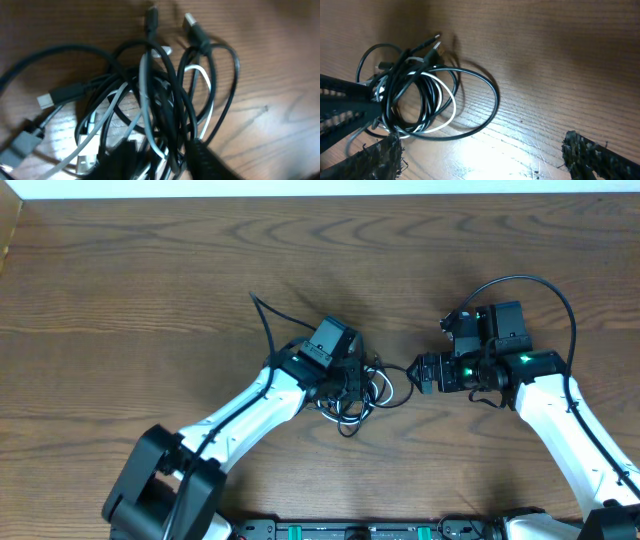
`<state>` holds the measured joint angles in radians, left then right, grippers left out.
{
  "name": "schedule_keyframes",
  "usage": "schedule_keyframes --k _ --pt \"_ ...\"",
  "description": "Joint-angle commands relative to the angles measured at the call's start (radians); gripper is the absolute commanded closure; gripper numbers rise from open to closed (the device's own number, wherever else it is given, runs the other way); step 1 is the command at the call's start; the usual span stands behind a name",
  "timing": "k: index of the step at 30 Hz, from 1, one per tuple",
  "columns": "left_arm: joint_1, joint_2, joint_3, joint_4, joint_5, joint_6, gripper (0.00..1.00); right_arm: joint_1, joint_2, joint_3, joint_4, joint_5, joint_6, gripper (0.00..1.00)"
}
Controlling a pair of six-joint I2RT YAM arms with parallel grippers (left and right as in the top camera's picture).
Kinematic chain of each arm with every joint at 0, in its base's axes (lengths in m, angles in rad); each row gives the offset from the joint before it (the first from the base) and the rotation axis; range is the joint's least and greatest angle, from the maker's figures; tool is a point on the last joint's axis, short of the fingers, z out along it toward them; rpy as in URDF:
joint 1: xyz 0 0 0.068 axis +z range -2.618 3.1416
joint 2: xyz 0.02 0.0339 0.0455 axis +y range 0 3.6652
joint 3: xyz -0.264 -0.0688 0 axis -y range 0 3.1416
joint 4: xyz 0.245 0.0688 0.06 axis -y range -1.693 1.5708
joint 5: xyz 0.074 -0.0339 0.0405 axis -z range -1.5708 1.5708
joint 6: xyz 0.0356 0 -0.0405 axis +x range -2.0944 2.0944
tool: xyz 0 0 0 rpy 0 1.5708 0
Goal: Untangle cables
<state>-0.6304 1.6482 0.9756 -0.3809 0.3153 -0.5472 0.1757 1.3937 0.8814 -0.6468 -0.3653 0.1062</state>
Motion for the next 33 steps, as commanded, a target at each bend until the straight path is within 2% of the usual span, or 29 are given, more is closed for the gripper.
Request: schedule_keyframes --k 1,3,5,9,14,18,24,31,33 --pt "0.005 0.039 0.009 -0.006 -0.04 0.004 0.86 -0.002 -0.008 0.008 0.0 0.005 0.005 0.01" --pt "0.008 0.034 0.01 -0.005 -0.04 0.004 0.92 -0.002 -0.008 0.008 0.0 0.005 0.005 0.01" --pt "0.012 0.024 0.01 -0.011 -0.04 0.015 0.92 -0.002 -0.008 0.008 0.008 0.009 0.005 0.01" --pt "0.012 -0.005 0.011 -0.057 -0.033 0.065 0.92 -0.002 -0.008 0.008 0.167 0.049 0.005 0.01" --pt "0.012 -0.098 0.019 -0.058 0.04 0.109 0.92 -0.002 -0.008 0.008 0.177 0.038 0.006 0.01" --pt "0.014 -0.19 0.032 -0.055 0.062 0.109 0.92 -0.001 -0.008 0.008 0.182 -0.073 0.05 0.01" --pt "0.057 -0.328 0.032 -0.071 0.072 0.109 0.92 -0.01 -0.008 0.008 0.393 -0.304 0.085 0.01" --pt "0.141 -0.422 0.032 -0.07 0.308 0.223 0.92 -0.013 -0.008 0.008 0.51 -0.426 0.208 0.01" --pt "0.171 -0.425 0.032 -0.074 0.357 0.263 0.92 -0.013 -0.008 0.008 0.499 -0.438 0.253 0.15"
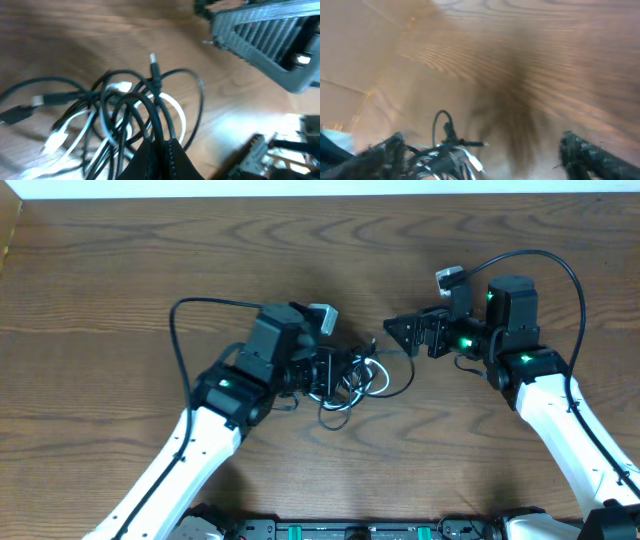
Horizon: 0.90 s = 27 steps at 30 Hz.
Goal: Untangle cables
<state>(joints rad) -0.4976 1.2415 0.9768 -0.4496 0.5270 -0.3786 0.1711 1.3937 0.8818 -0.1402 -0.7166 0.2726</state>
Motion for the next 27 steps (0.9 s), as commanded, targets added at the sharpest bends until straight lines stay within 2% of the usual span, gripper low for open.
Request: schedule_keyframes --k 1,4,7,15,19,22,27 --pt "0.046 -0.018 0.031 -0.006 0.145 0.095 0.92 -0.008 -0.008 0.007 -0.024 -0.087 0.111 0.21" --pt "0.048 -0.018 0.031 -0.007 0.145 0.122 0.92 -0.002 -0.007 0.006 -0.097 -0.076 0.132 0.32" --pt "0.047 -0.006 0.027 -0.011 0.142 0.128 0.92 0.014 -0.001 0.006 -0.164 -0.031 0.138 0.36" --pt "0.047 0.068 0.026 -0.035 0.144 0.128 0.92 0.061 0.069 0.006 -0.177 0.0 0.334 0.33" --pt "0.047 0.093 0.026 -0.034 0.143 0.128 0.92 0.082 0.142 0.006 -0.174 0.0 0.441 0.37" --pt "0.047 0.109 0.026 -0.035 0.142 0.135 0.92 0.1 0.202 0.006 -0.175 -0.01 0.54 0.45" --pt "0.047 0.125 0.026 -0.035 0.142 0.135 0.92 0.112 0.234 0.006 -0.152 -0.047 0.587 0.5"
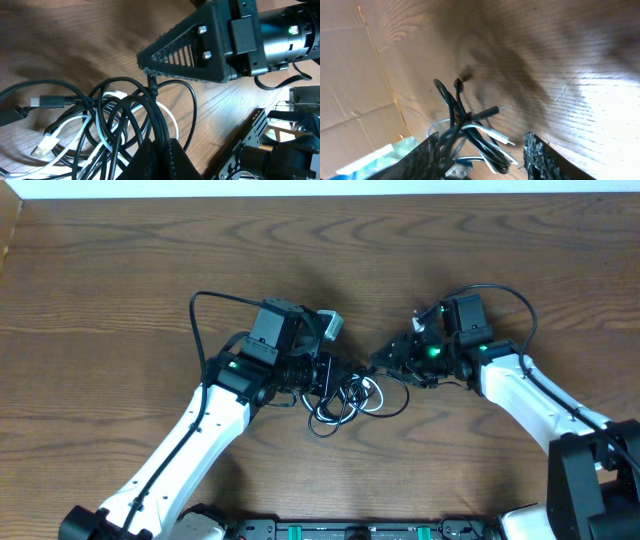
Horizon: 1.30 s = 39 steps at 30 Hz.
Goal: Untangle cables
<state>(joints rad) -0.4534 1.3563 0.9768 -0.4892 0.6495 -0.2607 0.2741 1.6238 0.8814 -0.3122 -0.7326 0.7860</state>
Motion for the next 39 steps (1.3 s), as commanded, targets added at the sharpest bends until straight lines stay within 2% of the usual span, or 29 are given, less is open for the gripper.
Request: schedule_keyframes --k 1,8,12,16,24,39 --pt "0.002 0.014 0.026 0.005 0.019 0.018 0.92 0.009 0.004 0.006 0.029 -0.031 0.074 0.5" --pt "0.002 0.055 0.023 0.004 0.013 0.017 0.92 0.009 0.004 0.006 0.053 -0.09 0.111 0.53" --pt "0.002 0.091 0.022 0.005 0.013 0.017 0.92 0.009 0.004 0.006 0.01 -0.072 0.111 0.53" --pt "0.002 0.155 0.022 0.02 0.013 0.017 0.92 0.009 0.005 0.005 -0.067 0.047 0.111 0.52" --pt "0.002 0.249 0.022 0.027 0.013 0.016 0.92 0.019 0.006 -0.001 -0.071 0.122 0.112 0.51" --pt "0.002 0.253 0.022 0.026 0.013 0.016 0.92 0.171 0.011 -0.001 -0.067 0.335 0.257 0.5"
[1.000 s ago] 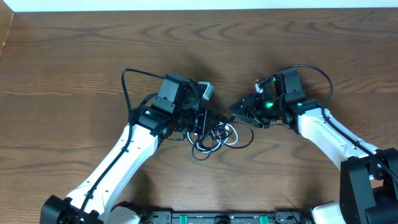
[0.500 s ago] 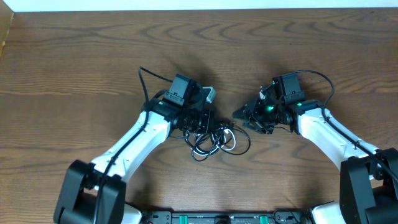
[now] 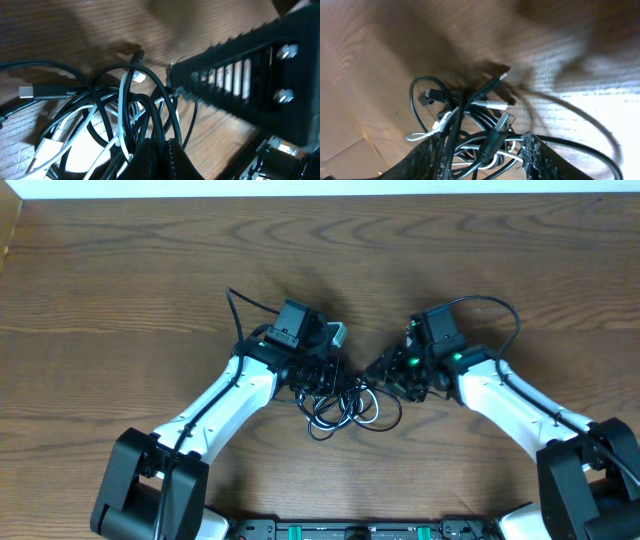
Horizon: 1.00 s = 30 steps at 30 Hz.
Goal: Untangle cables
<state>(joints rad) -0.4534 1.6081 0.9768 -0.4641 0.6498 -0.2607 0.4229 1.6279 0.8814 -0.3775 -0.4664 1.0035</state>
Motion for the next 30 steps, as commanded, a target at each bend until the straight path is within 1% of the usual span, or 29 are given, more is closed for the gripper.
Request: schedule_keyframes --k 1,3,7,13,14,15,19,20,22,26,27,30 --pt "0.002 0.002 0.022 0.0 0.013 0.017 0.92 0.029 0.009 -0.001 -0.001 0.089 0.04 0.5" --pt "0.002 0.002 0.022 -0.002 0.013 0.017 0.92 0.039 0.012 -0.001 -0.001 0.129 0.056 0.5" --pt "0.002 0.002 0.022 -0.002 0.013 0.017 0.92 0.046 0.032 -0.001 0.003 0.144 0.082 0.52" --pt "0.002 0.002 0.022 -0.003 0.013 0.017 0.92 0.071 0.092 -0.001 0.034 0.129 0.108 0.6" --pt "0.002 0.002 0.022 -0.003 0.013 0.017 0.92 0.076 0.098 -0.001 0.043 0.122 0.107 0.62" --pt "0.002 0.002 0.022 -0.003 0.013 0.017 0.92 0.081 0.103 -0.001 0.053 0.121 0.107 0.67" --pt "0.002 0.002 0.022 -0.002 0.013 0.017 0.92 0.08 0.104 -0.001 0.077 0.122 0.106 0.96" --pt "0.002 0.002 0.022 -0.002 0.013 0.017 0.92 0.077 0.104 -0.001 0.082 0.119 0.106 0.99" --pt "0.002 0.002 0.022 -0.002 0.013 0.017 0.92 0.066 0.101 -0.001 0.082 0.113 0.09 0.99" --pt "0.003 0.002 0.022 -0.002 0.013 0.016 0.92 0.024 0.071 -0.001 0.082 0.015 -0.033 0.99" --pt "0.003 0.002 0.022 0.0 0.013 0.012 0.92 -0.002 0.047 -0.001 0.082 -0.046 -0.089 0.99" --pt "0.003 0.002 0.022 0.013 0.012 -0.032 0.92 -0.039 -0.006 -0.001 0.082 -0.137 -0.175 0.99"
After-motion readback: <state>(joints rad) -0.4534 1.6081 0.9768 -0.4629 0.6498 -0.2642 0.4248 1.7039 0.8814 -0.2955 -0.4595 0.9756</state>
